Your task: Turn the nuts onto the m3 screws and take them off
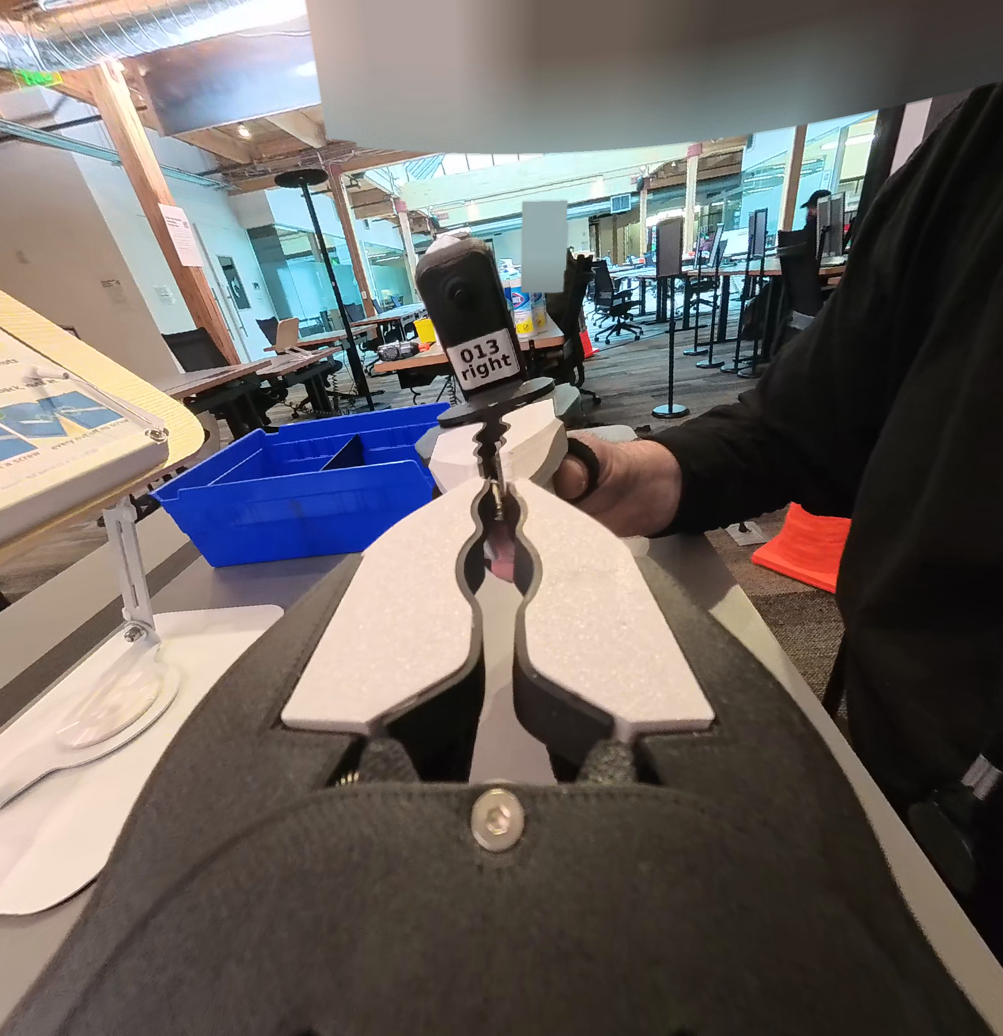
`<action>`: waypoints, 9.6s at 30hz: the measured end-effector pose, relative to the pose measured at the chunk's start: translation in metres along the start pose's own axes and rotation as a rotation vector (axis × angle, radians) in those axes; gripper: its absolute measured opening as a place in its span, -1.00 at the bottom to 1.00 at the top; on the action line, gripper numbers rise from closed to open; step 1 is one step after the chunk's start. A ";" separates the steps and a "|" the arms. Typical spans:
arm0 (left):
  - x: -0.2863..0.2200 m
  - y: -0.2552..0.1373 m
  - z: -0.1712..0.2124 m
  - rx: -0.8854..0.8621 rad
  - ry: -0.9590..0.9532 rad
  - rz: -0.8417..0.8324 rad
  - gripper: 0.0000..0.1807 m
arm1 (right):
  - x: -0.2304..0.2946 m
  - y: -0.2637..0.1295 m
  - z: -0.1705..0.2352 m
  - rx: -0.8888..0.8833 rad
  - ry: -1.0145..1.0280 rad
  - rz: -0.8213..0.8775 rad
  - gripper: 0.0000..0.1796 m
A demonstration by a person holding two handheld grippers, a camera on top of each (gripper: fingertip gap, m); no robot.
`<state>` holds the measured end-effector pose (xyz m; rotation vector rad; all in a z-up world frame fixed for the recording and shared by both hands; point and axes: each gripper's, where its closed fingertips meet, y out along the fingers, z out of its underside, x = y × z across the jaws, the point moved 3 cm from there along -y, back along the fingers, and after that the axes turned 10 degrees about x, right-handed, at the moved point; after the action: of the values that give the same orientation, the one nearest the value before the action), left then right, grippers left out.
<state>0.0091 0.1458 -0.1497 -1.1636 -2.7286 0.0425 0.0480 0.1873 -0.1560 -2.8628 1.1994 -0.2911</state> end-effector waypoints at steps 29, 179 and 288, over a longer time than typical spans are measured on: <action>0.003 0.005 0.023 -0.354 -0.996 0.532 -0.97 | 0.017 0.005 -0.001 0.722 -1.632 0.627 -0.95; -0.003 -0.004 0.018 0.033 0.035 -0.022 -0.97 | -0.005 0.011 0.009 0.080 0.300 -0.215 -0.97; 0.054 -0.020 0.055 0.110 -0.162 -0.337 -1.00 | -0.101 -0.047 0.044 0.399 -0.222 0.702 -1.00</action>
<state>-0.0510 0.1734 -0.1944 -0.6882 -2.9822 0.2480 0.0198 0.2900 -0.2107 -1.9366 1.7452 -0.1536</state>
